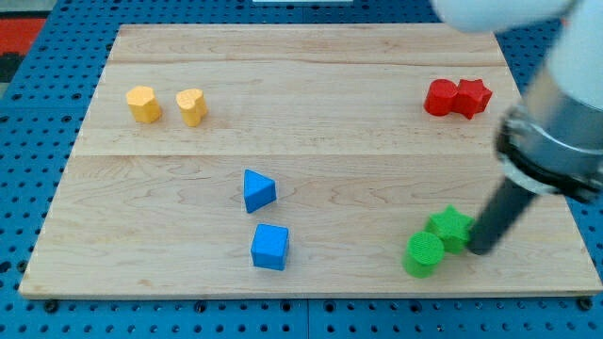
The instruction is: Slide the green star to the top left
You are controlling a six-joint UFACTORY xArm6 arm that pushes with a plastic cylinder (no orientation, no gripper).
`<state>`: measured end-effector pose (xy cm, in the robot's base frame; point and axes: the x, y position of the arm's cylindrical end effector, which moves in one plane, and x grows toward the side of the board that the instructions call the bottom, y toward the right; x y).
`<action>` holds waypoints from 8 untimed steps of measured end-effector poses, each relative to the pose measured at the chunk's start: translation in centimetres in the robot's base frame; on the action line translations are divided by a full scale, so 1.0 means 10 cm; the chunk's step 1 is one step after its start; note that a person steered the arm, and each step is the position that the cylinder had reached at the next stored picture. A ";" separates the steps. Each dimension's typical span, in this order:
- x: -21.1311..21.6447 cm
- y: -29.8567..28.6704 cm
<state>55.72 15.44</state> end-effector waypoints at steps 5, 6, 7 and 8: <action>-0.27 -1.33; -0.96 -1.39; -1.13 -1.14; -1.34 -0.96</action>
<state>42.28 5.85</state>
